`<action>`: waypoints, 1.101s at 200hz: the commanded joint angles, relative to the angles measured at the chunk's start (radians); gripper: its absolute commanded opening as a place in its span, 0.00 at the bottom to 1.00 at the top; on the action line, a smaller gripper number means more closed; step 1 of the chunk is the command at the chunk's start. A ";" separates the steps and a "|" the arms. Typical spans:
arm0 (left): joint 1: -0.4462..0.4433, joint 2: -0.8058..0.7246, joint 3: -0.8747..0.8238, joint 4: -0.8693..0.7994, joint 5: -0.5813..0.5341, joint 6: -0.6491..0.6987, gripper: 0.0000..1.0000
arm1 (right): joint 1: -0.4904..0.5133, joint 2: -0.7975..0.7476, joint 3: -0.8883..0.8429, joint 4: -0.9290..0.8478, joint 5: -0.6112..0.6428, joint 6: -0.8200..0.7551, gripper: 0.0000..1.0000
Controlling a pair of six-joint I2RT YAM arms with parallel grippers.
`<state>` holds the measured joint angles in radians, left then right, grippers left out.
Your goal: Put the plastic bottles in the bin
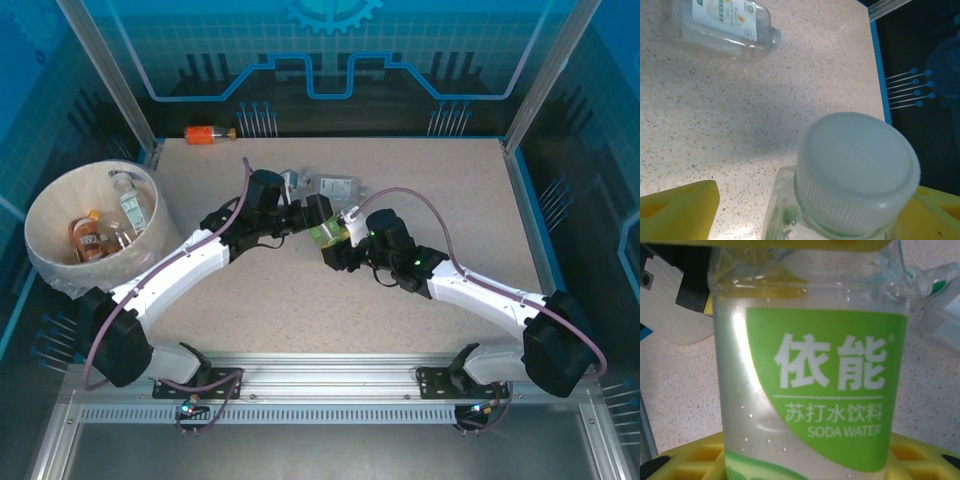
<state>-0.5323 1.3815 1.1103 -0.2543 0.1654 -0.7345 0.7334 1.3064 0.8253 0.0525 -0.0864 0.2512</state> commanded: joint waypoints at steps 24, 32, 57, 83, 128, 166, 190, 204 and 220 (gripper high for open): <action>-0.002 -0.020 -0.050 0.041 0.147 0.036 0.85 | 0.014 -0.005 0.036 0.129 -0.018 -0.021 0.28; -0.009 -0.008 -0.047 0.043 0.169 0.045 0.83 | 0.014 0.002 0.045 0.126 -0.030 -0.021 0.29; -0.048 0.025 -0.017 -0.031 0.121 0.109 0.73 | 0.014 0.028 0.101 0.087 -0.074 -0.032 0.30; -0.054 0.010 -0.010 -0.051 0.066 0.142 0.56 | 0.016 0.042 0.132 0.039 -0.104 -0.046 0.33; -0.053 -0.065 -0.020 -0.035 -0.098 0.204 0.46 | 0.017 0.042 0.197 -0.148 -0.162 -0.124 0.60; -0.036 -0.135 0.003 -0.046 -0.190 0.249 0.42 | 0.015 0.024 0.251 -0.294 -0.204 -0.212 1.00; -0.005 -0.193 0.072 -0.166 -0.278 0.309 0.40 | 0.014 -0.014 0.255 -0.322 -0.153 -0.247 1.00; 0.013 -0.234 0.122 -0.244 -0.339 0.350 0.40 | 0.015 -0.037 0.247 -0.315 -0.100 -0.253 1.00; 0.027 -0.285 0.174 -0.311 -0.398 0.398 0.40 | 0.014 -0.058 0.232 -0.288 -0.040 -0.251 1.00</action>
<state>-0.5262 1.1984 1.1790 -0.4362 -0.0883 -0.4522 0.7395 1.3003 1.0515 -0.2283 -0.2108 0.0353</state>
